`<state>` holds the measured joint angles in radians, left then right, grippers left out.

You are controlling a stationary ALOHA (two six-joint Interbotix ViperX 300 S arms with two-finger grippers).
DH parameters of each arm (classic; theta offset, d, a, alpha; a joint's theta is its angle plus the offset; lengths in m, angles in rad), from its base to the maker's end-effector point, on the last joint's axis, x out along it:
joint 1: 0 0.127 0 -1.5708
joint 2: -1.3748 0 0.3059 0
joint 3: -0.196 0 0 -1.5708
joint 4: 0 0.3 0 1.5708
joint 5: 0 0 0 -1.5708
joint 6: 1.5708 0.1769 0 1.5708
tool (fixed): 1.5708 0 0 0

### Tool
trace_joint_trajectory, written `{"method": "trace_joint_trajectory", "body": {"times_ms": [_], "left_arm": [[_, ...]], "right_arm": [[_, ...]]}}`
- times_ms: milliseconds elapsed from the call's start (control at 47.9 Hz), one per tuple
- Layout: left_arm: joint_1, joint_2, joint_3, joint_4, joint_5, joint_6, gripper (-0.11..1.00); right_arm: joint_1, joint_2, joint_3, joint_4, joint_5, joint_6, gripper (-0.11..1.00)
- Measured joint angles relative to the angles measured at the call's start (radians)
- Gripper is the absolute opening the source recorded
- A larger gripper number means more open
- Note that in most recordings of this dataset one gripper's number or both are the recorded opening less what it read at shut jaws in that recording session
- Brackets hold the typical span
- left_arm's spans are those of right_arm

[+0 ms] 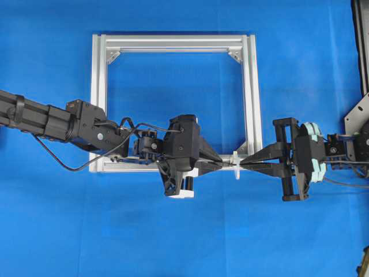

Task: Insert the wire through the string loop located on the right side.
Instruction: 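Close the left gripper on the USB plug beyond the loop, then open the right gripper and pull the cable leftward with the left gripper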

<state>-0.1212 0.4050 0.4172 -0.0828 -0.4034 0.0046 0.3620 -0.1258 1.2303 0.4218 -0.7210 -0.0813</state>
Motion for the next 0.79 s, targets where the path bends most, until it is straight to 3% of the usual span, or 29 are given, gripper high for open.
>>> {"method": "trace_joint_trajectory", "body": {"times_ms": [146, 229, 313, 521, 584, 793], "left_arm": [[0.000, 0.000, 0.000, 0.000, -0.002, 0.000, 0.09], [0.000, 0.000, -0.002, 0.002, -0.002, 0.000, 0.09], [0.000, 0.000, -0.002, 0.000, -0.005, 0.000, 0.09], [0.002, 0.000, -0.002, 0.000, -0.005, 0.000, 0.09], [0.002, 0.002, -0.002, 0.000, -0.006, 0.000, 0.09], [0.002, 0.000, -0.002, 0.000, -0.005, 0.000, 0.09]], "right_arm": [[-0.006, 0.000, 0.000, 0.000, 0.023, -0.003, 0.00], [-0.006, 0.000, -0.002, 0.000, 0.026, -0.003, 0.07], [-0.006, 0.000, -0.002, -0.002, 0.031, -0.003, 0.23], [-0.006, 0.000, 0.000, 0.000, 0.034, -0.003, 0.84], [-0.006, 0.000, 0.000, -0.002, 0.034, -0.005, 0.95], [-0.006, 0.000, -0.002, -0.002, 0.040, -0.017, 0.94]]}}
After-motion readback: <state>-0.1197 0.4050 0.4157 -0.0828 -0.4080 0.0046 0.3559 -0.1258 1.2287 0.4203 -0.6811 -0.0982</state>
